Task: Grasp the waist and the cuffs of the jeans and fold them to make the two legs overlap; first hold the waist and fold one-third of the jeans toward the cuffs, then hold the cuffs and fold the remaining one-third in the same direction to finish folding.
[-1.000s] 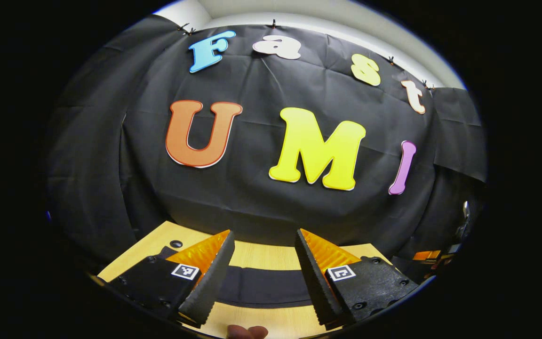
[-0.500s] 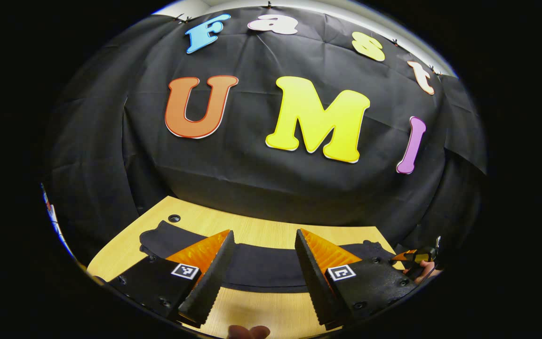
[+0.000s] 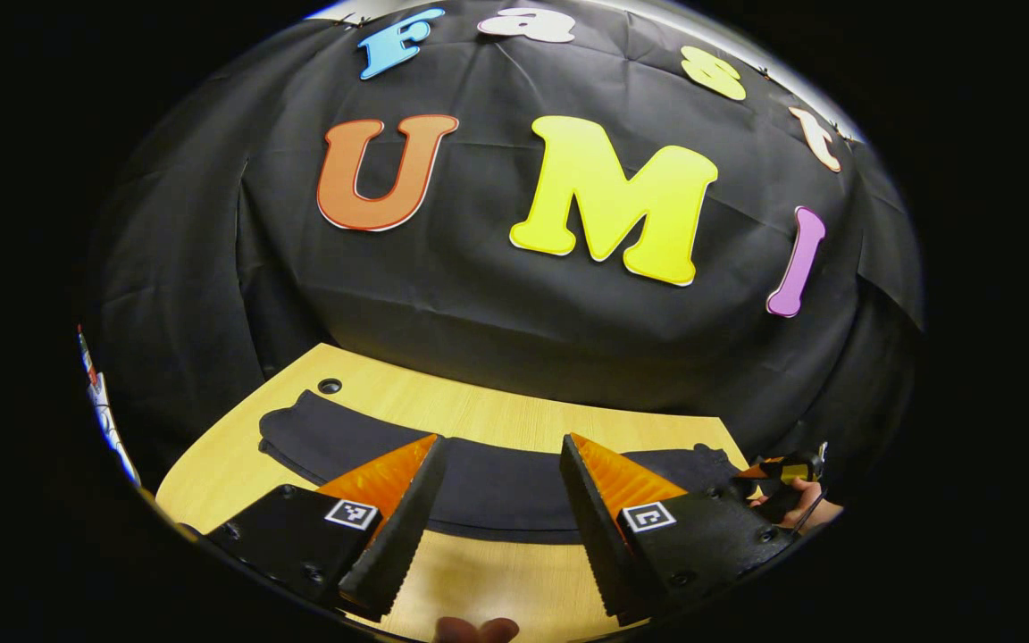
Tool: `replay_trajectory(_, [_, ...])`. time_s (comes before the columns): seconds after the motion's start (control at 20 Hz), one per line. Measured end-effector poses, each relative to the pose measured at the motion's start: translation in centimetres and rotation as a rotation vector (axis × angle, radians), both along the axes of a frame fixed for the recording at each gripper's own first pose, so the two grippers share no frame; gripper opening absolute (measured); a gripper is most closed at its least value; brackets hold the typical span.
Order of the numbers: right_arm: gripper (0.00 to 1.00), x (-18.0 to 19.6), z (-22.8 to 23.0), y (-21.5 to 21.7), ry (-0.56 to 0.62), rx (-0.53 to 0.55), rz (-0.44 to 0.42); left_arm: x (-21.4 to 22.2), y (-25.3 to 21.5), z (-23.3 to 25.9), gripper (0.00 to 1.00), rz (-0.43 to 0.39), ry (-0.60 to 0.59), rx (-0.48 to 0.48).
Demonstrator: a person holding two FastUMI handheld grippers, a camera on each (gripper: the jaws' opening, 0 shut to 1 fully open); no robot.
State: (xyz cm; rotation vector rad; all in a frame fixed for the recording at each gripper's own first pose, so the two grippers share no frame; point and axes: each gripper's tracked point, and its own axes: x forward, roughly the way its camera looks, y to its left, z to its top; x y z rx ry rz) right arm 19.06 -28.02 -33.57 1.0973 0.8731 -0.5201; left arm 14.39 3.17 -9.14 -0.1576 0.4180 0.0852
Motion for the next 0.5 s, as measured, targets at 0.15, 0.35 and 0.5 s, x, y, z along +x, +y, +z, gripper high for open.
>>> replay_trajectory(0.15, [0.74, -0.4, -0.6, -0.4, 0.026, -0.050, 0.002, -0.1, 1.6, 0.5, 0.84, 0.033, -0.021, 0.031])
replay_trajectory(0.35, [0.39, 0.7, -0.3, 0.3, -0.021, -0.071, 0.048, -0.4, 4.8, 0.9, 0.84, 0.050, -0.042, 0.116])
replay_trajectory(0.5, [0.19, 1.3, 3.2, 0.8, -0.092, -0.195, 0.160, -1.2, 7.3, 0.2, 0.84, 0.079, -0.029, 0.107])
